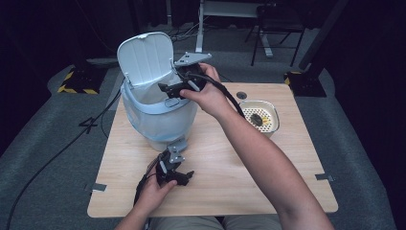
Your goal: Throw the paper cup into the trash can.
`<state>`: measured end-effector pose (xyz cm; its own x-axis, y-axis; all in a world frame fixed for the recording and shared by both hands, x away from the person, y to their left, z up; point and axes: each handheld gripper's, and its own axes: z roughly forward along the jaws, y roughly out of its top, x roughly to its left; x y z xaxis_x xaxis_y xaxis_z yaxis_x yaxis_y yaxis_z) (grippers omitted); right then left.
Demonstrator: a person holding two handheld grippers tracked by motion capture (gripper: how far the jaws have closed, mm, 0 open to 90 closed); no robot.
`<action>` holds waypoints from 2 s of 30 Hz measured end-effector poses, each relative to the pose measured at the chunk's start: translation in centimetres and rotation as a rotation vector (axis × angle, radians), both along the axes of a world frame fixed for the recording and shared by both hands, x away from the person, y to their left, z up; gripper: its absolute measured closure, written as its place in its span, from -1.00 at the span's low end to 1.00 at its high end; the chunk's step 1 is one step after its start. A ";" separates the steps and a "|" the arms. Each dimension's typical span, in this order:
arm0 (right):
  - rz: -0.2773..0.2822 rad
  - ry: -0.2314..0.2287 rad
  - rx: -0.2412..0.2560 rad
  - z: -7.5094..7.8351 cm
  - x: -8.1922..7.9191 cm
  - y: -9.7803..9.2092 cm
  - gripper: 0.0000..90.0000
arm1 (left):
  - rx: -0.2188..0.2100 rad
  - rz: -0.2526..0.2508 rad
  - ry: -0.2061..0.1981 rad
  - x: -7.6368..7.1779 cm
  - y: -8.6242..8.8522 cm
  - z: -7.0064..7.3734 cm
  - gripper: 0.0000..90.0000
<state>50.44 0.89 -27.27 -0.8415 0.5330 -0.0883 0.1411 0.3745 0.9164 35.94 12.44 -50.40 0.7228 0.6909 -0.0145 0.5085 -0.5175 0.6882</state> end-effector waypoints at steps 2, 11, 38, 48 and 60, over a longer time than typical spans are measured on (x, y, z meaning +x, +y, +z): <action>0.006 0.003 0.012 0.4 -0.2 -0.8 -0.65 | 0.001 -0.001 0.001 0.0 0.0 0.0 -0.69; 0.004 -0.003 0.038 2.7 -1.5 -6.1 -0.64 | 0.000 -0.012 0.007 -0.3 0.6 0.1 -0.67; -0.114 0.040 -0.048 -1.4 -9.0 -24.7 -0.49 | 0.002 0.029 0.007 -1.6 2.9 0.1 -0.67; -0.210 0.117 -0.056 -8.2 -12.1 -29.9 -0.48 | 0.005 0.037 0.005 -1.7 2.9 0.1 -0.68; -0.268 0.214 -0.047 -16.4 -14.1 -32.8 -0.48 | 0.004 0.045 0.004 -1.8 2.9 0.1 -0.68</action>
<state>36.33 -31.91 -43.62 -0.6739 0.7374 0.0454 0.4272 0.3388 0.8383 34.17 15.32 -50.33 0.6912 0.7225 -0.0144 0.5338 -0.4970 0.6842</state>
